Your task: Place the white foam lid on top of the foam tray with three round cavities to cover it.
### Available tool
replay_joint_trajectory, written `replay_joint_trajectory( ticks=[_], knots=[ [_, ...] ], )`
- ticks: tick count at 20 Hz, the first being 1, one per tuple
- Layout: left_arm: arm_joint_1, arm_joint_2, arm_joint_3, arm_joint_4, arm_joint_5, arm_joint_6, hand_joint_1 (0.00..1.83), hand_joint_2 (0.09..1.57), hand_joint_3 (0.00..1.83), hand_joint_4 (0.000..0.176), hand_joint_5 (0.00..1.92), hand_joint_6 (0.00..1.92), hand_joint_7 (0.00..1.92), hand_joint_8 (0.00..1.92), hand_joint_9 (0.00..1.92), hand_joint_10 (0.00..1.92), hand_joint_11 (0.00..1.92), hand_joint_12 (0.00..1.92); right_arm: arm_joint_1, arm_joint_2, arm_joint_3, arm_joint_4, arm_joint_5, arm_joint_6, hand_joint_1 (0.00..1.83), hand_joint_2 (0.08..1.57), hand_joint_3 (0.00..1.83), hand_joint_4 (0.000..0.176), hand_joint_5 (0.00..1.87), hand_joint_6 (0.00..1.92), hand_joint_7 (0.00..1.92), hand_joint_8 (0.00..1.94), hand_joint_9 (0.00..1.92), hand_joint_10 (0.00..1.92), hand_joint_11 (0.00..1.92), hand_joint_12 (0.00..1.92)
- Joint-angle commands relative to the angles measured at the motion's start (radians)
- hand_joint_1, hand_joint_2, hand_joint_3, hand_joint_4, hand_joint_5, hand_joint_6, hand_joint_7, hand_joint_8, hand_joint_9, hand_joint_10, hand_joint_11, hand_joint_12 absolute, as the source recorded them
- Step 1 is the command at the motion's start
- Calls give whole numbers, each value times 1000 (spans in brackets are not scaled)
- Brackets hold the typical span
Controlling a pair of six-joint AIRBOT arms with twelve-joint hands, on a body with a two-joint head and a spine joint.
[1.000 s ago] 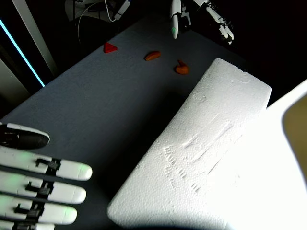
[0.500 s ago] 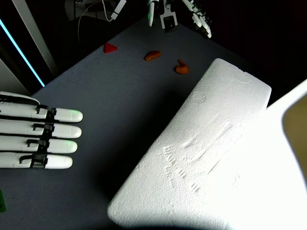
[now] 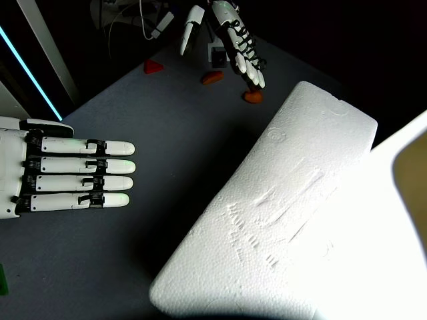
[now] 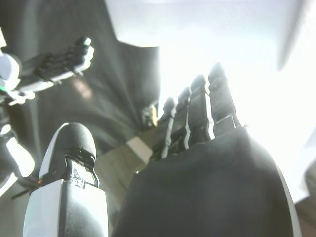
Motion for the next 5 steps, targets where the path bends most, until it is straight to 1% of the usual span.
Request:
replay_joint_trajectory(
  ticks=[1, 3, 4, 5],
  knots=[
    [-13, -4, 8, -15, -109, -11, 350, 1260, 6, 6, 40, 14, 0, 0, 0, 0, 0, 0, 5, 7, 5, 19, 124, 8, 352, 1245, 0, 0, 0, 0, 0, 0, 0, 0, 0, 236],
    [-22, -9, 14, -4, -102, -13, 368, 1256, 3, 17, 56, 18, 0, 0, 0, 0, 0, 0, 1, 6, 7, 23, 126, 8, 375, 1231, 0, 0, 0, 0, 0, 0, 6, 3, 0, 278],
    [-27, -9, 14, 2, -99, -13, 389, 1260, 4, 27, 49, 13, 0, 0, 0, 0, 0, 0, -2, 6, 7, 26, 130, 8, 364, 1229, 0, 0, 0, 0, 0, 0, 8, 3, 0, 325],
    [-29, -10, 14, 6, -98, -15, 381, 1263, 5, 42, 36, 7, 0, 0, 0, 0, 0, 0, -3, 6, 6, 26, 134, 9, 357, 1226, 0, 0, 0, 0, 0, 0, 13, 6, 0, 379]
  ],
)
